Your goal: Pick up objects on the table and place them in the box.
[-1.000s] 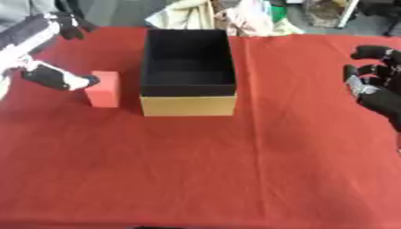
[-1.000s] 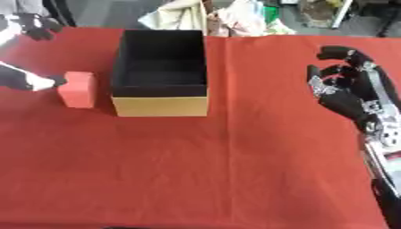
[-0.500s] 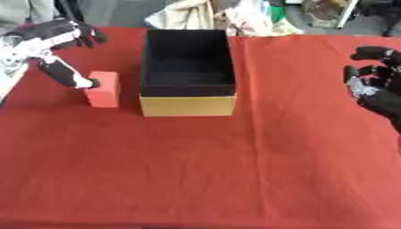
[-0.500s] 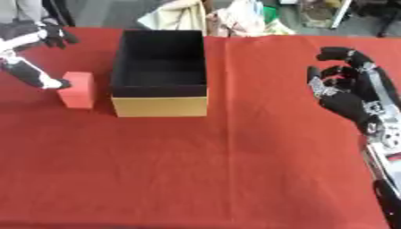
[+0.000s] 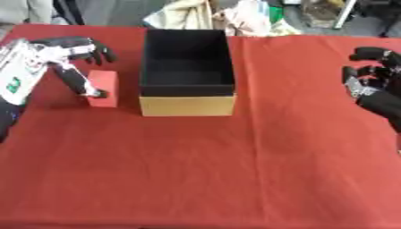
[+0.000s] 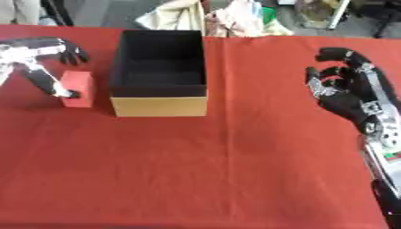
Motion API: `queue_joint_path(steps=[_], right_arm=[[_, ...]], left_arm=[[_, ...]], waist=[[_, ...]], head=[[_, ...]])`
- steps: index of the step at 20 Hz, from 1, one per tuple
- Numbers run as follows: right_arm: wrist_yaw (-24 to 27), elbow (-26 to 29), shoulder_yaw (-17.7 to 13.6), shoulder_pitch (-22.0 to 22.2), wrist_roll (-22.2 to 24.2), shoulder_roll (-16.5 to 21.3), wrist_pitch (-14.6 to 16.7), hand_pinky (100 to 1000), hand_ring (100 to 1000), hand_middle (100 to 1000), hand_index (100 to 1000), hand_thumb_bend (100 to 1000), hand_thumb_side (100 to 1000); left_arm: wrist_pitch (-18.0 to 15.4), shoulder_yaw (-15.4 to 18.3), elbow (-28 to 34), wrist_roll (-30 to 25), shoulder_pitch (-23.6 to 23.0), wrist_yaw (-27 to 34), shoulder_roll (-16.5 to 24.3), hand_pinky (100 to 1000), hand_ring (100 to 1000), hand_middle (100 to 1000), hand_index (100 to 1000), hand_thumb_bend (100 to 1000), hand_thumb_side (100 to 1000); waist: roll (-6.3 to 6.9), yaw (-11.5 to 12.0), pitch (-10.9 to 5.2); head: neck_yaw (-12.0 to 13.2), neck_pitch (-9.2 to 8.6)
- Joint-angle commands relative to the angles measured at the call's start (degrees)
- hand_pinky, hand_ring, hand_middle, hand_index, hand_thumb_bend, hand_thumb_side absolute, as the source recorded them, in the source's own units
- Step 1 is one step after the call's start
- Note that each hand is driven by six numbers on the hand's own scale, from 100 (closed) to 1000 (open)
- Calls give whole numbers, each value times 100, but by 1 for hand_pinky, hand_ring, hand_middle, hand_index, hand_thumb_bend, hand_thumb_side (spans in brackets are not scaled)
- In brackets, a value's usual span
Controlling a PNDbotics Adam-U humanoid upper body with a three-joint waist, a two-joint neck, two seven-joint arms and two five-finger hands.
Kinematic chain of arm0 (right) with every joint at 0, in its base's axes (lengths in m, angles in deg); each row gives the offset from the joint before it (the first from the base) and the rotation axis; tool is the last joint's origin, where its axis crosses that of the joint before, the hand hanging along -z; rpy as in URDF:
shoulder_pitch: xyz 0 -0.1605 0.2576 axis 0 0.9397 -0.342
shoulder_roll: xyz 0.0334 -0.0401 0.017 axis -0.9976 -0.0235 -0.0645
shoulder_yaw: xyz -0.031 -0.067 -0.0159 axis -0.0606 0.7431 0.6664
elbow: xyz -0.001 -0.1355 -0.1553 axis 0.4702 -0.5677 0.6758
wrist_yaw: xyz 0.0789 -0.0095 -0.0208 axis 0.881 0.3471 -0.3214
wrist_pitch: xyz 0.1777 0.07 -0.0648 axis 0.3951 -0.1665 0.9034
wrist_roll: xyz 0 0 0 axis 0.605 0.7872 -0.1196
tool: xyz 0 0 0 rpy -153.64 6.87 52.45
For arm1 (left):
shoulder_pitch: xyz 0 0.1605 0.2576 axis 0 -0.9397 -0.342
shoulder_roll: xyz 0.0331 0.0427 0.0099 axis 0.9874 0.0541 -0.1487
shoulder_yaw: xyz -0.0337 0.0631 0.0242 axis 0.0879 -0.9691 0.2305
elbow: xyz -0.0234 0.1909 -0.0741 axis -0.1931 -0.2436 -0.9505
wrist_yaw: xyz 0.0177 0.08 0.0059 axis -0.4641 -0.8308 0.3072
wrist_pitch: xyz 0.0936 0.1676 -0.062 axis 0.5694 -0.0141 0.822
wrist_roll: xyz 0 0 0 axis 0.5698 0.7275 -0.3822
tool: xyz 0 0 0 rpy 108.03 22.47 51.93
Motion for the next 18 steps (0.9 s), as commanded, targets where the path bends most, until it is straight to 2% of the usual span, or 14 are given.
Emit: queue_joint_path(steps=[1, 5, 6, 7, 8, 9, 11, 18], right_arm=[[-20, 50, -50, -50, 6, 100, 18, 428, 544, 685, 765, 195, 100], [-20, 45, -55, -46, 3, 95, 19, 428, 543, 685, 765, 194, 100], [-21, 44, -55, -44, 3, 94, 18, 428, 543, 685, 765, 193, 100], [-22, 42, -56, -41, 3, 94, 18, 428, 543, 685, 765, 192, 100], [-22, 40, -58, -40, 1, 94, 18, 428, 543, 685, 765, 192, 100], [-23, 38, -58, -38, 1, 93, 17, 428, 543, 685, 765, 191, 100], [-24, 34, -57, -38, 2, 92, 18, 428, 543, 685, 765, 190, 100], [-25, 25, -51, -35, 9, 91, 16, 428, 543, 685, 765, 187, 100]], left_arm=[[-149, 234, -268, -34, 176, -282, -23, 771, 769, 775, 873, 524, 100], [-277, 304, -461, -66, 184, -386, -81, 757, 735, 693, 853, 477, 100], [-298, 315, -455, -37, 181, -383, -80, 748, 712, 618, 825, 425, 100], [-313, 334, -414, 25, 181, -364, -71, 743, 699, 580, 806, 378, 100], [-316, 347, -354, 109, 175, -340, -60, 742, 697, 573, 803, 369, 100], [-314, 353, -295, 194, 173, -316, -49, 738, 684, 549, 788, 323, 100], [-299, 364, -116, 378, 173, -239, -25, 730, 668, 522, 767, 283, 105], [-212, 357, 686, 793, 310, 281, 8, 724, 654, 512, 764, 270, 116]], waist=[[-1, -1, -80], [-7, -11, -71], [-8, -11, -71], [-8, -10, -72], [-8, -9, -72], [-7, -8, -73], [-5, -4, -77], [-5, 4, -101]], head=[[-1, -31], [-2, -23], [-2, -20], [-3, -18], [-4, -16], [-4, -13], [-2, -11], [3, -7]])
